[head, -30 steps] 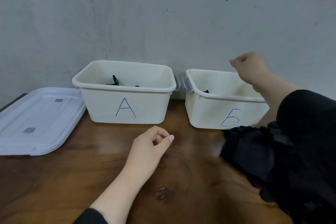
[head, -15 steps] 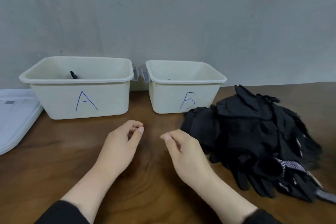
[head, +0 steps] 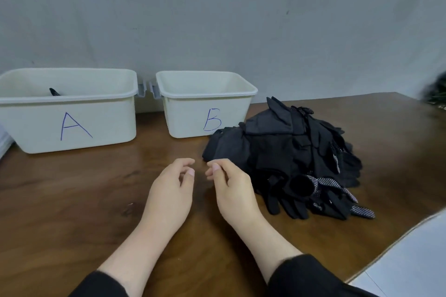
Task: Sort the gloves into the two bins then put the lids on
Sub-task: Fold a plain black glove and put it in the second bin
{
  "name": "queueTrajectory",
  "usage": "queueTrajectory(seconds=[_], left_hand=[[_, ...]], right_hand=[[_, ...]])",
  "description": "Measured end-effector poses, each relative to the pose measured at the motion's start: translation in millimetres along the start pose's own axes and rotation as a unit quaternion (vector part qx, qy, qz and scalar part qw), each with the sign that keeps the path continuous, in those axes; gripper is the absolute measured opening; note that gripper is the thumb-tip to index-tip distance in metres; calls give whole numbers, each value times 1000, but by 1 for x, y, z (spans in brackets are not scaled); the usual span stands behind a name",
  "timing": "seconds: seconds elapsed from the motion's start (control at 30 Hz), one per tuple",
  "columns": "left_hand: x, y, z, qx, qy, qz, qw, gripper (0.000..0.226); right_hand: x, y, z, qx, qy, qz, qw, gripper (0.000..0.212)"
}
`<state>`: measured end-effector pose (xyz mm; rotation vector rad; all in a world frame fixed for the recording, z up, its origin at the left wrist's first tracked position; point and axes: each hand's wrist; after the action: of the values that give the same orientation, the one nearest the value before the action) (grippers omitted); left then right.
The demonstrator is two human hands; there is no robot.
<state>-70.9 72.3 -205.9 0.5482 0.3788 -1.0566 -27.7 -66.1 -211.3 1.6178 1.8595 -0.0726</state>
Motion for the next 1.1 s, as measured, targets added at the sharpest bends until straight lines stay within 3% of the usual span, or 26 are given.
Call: queueTrajectory(seconds=[0.23,0.37,0.53,0.67,0.73,0.9,0.97,1.03,1.1], left_hand=[[-5,-5,-4,14,6,-33,999,26],[-9,-3,-5,6,-10,-31,999,23],[-10,-5,0,9,-10,-32,999,26],[-12,-5,1,10,-11,-31,999,27],[-13,-5,1,13,-11,-30,999,26],[-14,-4,1,13,-23,-27,999,26],[-14,-4,2,13,-28,-23,999,25],[-15,-4,2,13,-34,-17,999,24],[-17,-5,3,8,-59,-12,998,21]], right_hand=[[-25,0,-9,-99,7,50,994,14],[-72,47,-4,-154,-160,88,971,20],[-128,106,11,-34,-440,-25,897,47],[-139,122,20,-47,-482,-28,875,22],[-139,126,17,-61,-498,-7,865,21],[-158,138,-15,-60,-275,123,952,23],[-168,138,-39,-59,-179,152,970,22],[-173,135,-63,-38,-83,159,983,22],[-170,127,-82,6,79,101,992,22]])
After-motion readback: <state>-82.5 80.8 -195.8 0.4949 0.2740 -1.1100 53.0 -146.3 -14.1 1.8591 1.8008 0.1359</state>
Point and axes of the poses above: each hand's wrist, its own y-axis towards the middle knuckle, its own x-axis out of the palm, z = x × y, and after that the axes turned 1 degree about -x, right-handed
